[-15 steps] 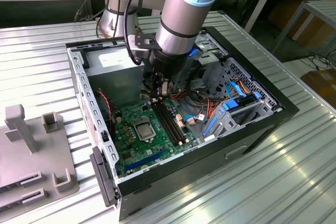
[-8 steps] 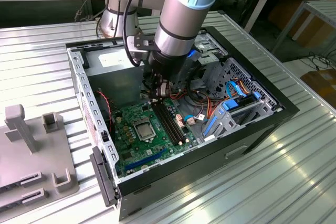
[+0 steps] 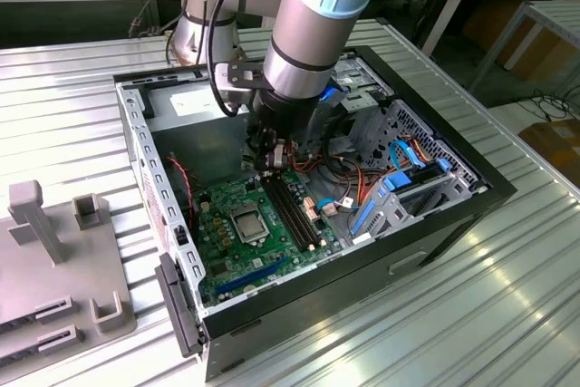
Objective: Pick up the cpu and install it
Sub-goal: 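Install the first cpu locking lever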
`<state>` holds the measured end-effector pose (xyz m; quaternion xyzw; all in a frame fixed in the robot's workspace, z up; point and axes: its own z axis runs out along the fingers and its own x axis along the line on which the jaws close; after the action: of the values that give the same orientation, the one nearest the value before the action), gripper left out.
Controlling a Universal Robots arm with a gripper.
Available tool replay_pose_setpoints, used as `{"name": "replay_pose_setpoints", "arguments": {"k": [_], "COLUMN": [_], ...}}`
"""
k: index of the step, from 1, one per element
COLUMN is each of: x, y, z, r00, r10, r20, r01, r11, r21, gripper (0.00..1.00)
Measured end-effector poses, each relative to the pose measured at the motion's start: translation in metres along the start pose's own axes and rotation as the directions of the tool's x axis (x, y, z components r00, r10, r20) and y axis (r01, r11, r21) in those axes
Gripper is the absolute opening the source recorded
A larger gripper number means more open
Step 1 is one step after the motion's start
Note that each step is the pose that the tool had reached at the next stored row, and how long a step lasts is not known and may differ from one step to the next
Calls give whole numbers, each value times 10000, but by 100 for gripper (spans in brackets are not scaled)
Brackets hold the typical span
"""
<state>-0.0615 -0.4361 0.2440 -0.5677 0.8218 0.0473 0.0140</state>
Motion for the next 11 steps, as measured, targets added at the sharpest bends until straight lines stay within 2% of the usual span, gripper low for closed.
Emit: {"name": "replay_pose_setpoints", "arguments": {"k": [11], "x": [136], "y": [-48], "z": [-13], "r00": [10000], "r10": [0], "r20": [2], "r01": [0], "r11": [10000], "r21": [0], "gripper": [11]}}
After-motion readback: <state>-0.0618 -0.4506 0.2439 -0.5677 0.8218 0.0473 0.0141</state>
